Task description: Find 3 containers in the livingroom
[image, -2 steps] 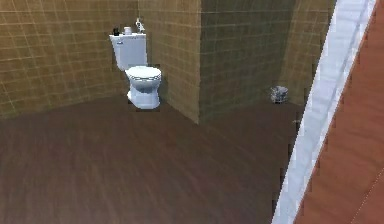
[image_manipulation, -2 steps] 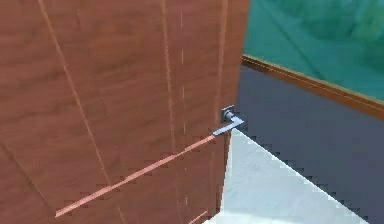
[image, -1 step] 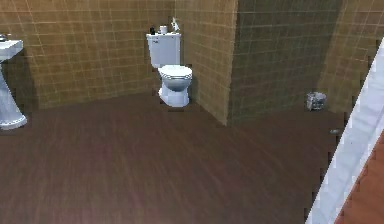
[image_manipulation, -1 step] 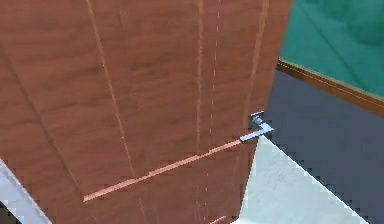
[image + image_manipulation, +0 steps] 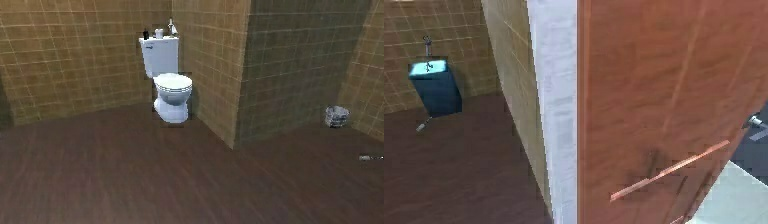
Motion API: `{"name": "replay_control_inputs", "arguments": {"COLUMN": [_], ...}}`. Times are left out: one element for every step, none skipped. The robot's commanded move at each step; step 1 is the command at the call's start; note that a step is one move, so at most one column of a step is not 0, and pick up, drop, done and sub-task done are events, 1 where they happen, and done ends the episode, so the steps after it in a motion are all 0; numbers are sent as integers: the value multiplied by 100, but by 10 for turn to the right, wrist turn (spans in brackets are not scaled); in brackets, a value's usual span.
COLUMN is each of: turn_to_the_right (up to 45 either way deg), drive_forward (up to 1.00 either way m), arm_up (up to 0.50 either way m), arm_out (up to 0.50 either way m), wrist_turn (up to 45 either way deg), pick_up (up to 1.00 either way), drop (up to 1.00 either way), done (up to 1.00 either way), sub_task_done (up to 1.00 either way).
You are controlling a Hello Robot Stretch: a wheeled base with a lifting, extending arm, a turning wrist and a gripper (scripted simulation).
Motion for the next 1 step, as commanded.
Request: {"name": "replay_control_inputs", "arguments": {"turn_to_the_right": [-450], "drive_forward": [0], "arm_up": [0], "arm_out": [0], "wrist_turn": [0], "pick_up": [0], "drop": [0], "done": [0], "sub_task_done": [0]}}
